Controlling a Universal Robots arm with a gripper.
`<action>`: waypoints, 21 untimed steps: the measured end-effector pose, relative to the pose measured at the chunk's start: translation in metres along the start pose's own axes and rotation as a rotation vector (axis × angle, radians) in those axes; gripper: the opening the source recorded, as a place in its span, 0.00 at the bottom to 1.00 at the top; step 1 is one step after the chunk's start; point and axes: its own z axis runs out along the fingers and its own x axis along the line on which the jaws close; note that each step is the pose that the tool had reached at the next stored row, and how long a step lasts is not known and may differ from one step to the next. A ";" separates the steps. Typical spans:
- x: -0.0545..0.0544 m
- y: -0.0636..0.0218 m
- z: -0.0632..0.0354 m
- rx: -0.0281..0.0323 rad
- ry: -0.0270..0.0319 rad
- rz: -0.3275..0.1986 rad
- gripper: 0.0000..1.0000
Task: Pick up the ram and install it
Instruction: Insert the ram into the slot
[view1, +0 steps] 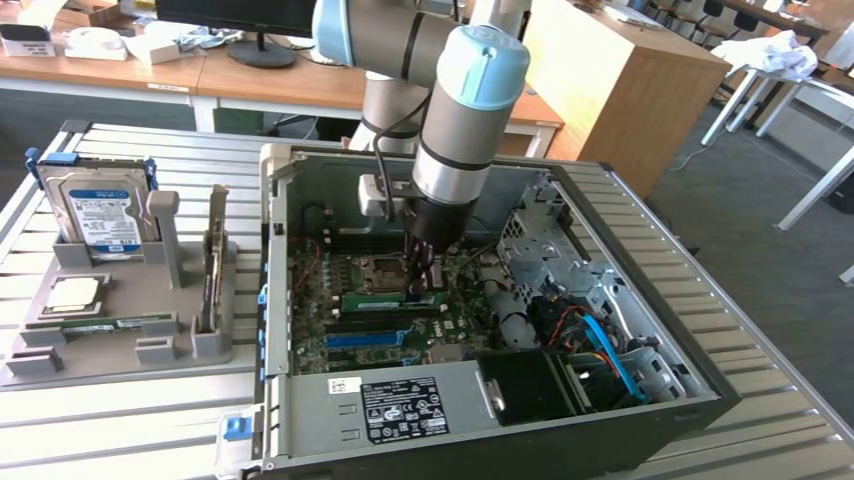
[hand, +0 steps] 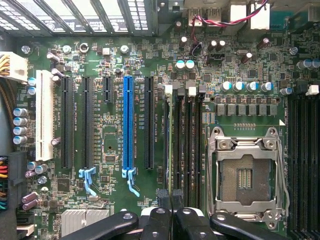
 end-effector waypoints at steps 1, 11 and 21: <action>0.000 0.0000 0.0000 0.0000 -0.0001 0.000 0.12; 0.000 0.0000 -0.0014 -0.0009 -0.0004 0.000 0.12; 0.000 -0.0001 -0.0006 -0.0011 0.0000 -0.002 0.12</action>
